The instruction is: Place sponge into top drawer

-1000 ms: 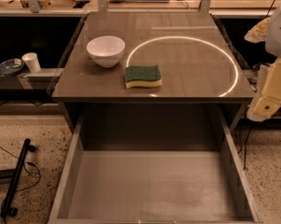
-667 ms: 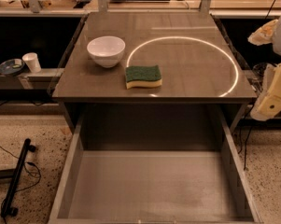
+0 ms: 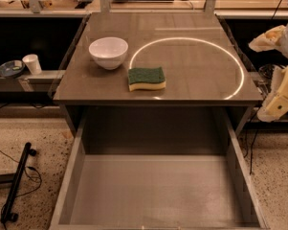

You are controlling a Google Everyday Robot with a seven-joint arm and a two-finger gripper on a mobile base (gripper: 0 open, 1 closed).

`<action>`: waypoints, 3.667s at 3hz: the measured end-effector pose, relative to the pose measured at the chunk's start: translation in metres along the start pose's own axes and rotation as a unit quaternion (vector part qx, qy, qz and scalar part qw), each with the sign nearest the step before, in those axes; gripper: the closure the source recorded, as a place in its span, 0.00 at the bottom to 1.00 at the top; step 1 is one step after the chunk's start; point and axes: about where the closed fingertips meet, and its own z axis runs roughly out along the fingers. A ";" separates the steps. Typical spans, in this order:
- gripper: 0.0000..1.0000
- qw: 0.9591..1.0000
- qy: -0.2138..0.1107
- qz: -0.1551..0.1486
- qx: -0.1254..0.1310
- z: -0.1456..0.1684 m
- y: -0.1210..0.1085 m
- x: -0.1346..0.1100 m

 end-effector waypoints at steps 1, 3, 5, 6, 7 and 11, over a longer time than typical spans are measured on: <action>0.00 1.000 -0.022 -0.010 -0.011 0.004 -0.002 -0.004; 0.00 0.994 -0.098 -0.028 -0.046 0.004 -0.006 -0.012; 0.00 0.968 -0.234 -0.028 -0.085 0.002 -0.018 -0.020; 0.00 0.968 -0.234 -0.028 -0.085 0.002 -0.018 -0.020; 0.00 0.955 -0.277 -0.039 -0.095 0.000 -0.022 -0.022; 0.00 0.933 -0.345 -0.052 -0.088 0.027 -0.063 -0.043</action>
Offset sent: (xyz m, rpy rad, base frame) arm 0.0067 0.0101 0.0019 0.1779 0.0153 0.1237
